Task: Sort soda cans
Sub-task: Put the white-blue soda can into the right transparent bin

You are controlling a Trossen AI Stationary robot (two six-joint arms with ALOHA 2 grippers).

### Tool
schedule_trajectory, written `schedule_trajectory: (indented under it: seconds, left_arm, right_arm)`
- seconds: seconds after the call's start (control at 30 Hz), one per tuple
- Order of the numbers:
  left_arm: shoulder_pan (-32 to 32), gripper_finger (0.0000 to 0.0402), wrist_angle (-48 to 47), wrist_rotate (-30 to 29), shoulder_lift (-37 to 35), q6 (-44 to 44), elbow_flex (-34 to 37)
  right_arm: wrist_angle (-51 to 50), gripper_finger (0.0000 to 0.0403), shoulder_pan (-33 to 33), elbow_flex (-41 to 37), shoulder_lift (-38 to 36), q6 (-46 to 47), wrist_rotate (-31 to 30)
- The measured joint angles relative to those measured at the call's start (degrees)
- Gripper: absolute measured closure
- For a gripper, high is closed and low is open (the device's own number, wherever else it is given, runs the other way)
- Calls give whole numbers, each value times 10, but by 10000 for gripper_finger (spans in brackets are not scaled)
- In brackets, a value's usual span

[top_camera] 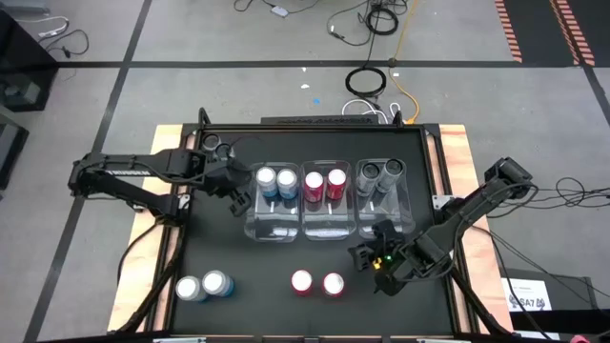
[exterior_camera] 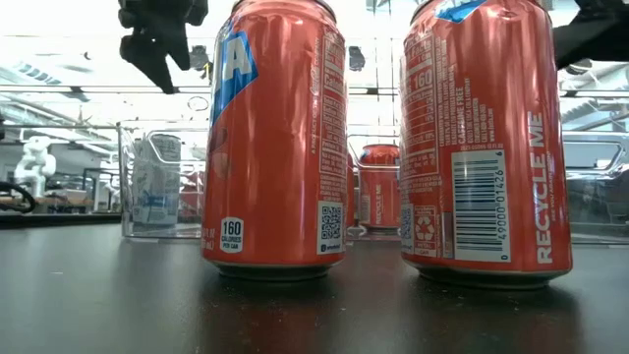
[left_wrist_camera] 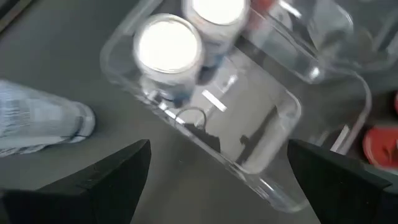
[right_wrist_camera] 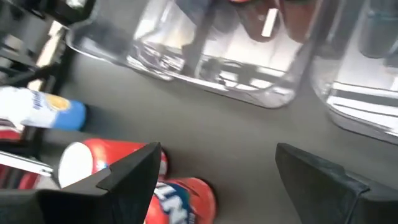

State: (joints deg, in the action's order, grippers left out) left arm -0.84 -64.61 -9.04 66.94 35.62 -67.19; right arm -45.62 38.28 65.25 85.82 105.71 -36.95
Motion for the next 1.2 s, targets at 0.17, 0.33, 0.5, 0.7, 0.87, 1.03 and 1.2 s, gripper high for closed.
schedule_trajectory:
  seconds: [0.17, 0.33, 0.5, 0.7, 0.87, 1.03, 1.2]
  left_arm:
    - [-42, 17, -10, -26, -45, 13, 10]
    - [-120, 17, -8, -9, -97, -41, 24]
    - [-207, 17, -6, 29, -123, -98, 48]
    - [-326, 17, 5, 113, -111, -198, 59]
    - [-423, 17, 39, 189, -90, -275, 60]
    - [-488, 17, 59, 186, -75, -265, 60]
    - [-517, 17, 70, 110, -73, -170, 60]
  right_arm:
    - [42, 93, -2, 0, 3, -1, -47]
    - [47, 93, -2, 0, 3, 13, -52]
    - [47, 93, -6, 0, 3, 16, -53]
    - [47, 93, -24, 0, 3, 28, -53]
    - [47, 93, -38, 0, 3, 33, -53]
    - [46, 93, -46, 0, 3, 33, -53]
    - [44, 93, -53, 0, 3, 27, -53]
